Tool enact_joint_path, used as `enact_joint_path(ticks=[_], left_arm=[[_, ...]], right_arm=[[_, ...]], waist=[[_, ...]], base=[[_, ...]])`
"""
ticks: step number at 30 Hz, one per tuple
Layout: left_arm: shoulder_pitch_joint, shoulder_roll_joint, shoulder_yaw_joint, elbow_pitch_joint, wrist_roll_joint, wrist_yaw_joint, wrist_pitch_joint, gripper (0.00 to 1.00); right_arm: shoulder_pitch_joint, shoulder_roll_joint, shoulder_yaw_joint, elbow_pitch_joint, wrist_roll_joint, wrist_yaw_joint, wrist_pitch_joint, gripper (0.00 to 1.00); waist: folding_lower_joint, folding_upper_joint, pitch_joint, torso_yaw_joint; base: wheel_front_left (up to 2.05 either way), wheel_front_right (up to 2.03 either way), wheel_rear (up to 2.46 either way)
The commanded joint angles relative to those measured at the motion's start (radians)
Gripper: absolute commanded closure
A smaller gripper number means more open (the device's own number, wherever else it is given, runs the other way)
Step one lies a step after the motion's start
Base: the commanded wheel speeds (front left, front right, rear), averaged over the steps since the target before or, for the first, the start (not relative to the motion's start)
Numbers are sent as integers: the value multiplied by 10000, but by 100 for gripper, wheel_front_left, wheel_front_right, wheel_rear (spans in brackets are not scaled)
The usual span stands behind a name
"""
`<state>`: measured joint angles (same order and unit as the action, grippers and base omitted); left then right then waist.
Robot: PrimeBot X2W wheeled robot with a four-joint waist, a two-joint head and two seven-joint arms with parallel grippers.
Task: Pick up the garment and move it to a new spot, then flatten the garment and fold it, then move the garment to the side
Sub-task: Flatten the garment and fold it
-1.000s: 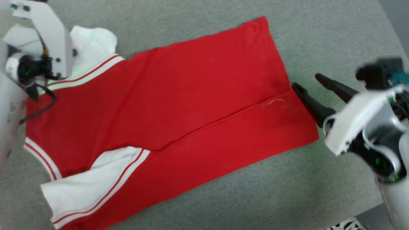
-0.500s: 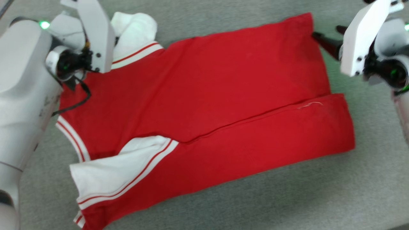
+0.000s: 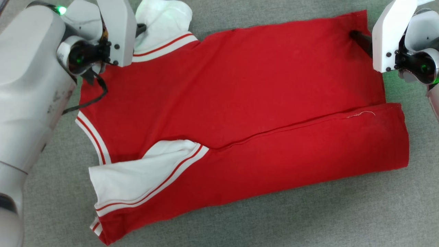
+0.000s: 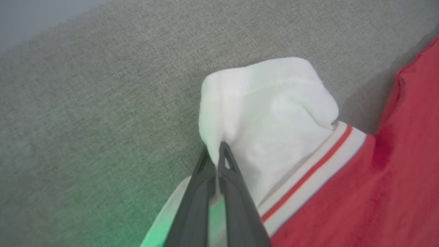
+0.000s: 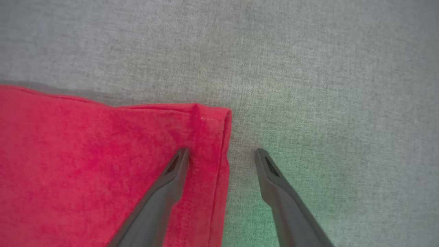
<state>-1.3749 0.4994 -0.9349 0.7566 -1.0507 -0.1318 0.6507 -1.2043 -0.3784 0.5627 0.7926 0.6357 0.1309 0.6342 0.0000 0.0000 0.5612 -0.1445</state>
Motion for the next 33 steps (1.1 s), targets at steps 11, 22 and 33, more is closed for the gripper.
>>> enact_joint_path(ticks=[11, 22, 33], left_arm=[[143, 47, -420, 239, -794, 26, -1237, 100], [1846, 970, -1014, -2277, -1908, 24, -3370, 100], [4733, 3107, -1671, -5995, -2143, 321, -5157, 100]], right_arm=[[-144, -23, 1073, 478, 785, -8, -1533, 100], [1645, -1451, 2735, -1237, 2052, -10, -2911, 100], [3813, -3252, 2976, -3008, 2911, -10, -3543, 100]], waist=[[0, 0, -586, 210], [0, 0, -2738, 579], [0, 0, -3512, 837]], base=[[0, 0, 0], [0, 0, 0], [0, 0, 0]])
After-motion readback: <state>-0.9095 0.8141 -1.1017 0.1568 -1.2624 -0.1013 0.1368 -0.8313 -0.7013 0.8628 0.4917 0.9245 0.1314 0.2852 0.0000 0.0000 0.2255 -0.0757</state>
